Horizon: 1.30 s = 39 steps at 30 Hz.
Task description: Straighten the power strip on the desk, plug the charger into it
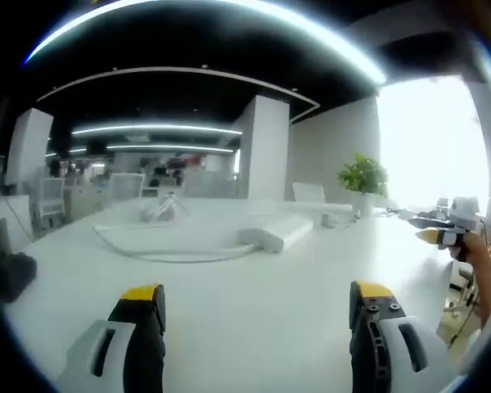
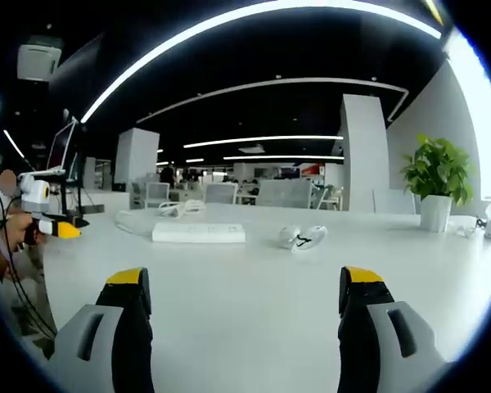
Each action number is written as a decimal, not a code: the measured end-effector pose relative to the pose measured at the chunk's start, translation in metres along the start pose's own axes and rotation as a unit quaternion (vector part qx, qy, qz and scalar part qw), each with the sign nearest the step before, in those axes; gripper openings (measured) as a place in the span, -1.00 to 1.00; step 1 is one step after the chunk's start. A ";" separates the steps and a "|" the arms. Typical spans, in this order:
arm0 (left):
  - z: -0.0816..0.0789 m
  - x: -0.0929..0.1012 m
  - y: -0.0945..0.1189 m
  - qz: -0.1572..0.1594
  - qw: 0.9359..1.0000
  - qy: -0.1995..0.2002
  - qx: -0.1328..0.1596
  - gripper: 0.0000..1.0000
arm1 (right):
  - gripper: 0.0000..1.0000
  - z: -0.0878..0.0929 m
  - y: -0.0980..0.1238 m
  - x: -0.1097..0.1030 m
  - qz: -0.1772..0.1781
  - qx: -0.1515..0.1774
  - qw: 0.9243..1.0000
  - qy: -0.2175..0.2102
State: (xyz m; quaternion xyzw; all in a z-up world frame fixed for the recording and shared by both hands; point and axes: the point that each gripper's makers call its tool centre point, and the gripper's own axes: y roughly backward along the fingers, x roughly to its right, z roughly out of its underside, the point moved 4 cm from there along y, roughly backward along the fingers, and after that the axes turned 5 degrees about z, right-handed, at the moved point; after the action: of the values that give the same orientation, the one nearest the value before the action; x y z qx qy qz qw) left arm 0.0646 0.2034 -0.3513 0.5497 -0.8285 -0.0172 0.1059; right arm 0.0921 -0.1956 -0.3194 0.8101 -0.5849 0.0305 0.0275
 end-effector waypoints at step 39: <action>0.004 -0.002 -0.003 0.002 1.000 0.006 -0.004 0.92 | 0.90 -0.003 0.000 0.006 -0.015 -0.015 0.998 0.051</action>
State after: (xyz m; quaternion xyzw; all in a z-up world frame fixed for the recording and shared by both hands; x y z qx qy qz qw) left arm 0.0676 0.2034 -0.3558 0.5477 -0.8288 -0.0166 0.1131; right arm 0.0935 -0.2011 -0.3156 0.8156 -0.5710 0.0625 0.0700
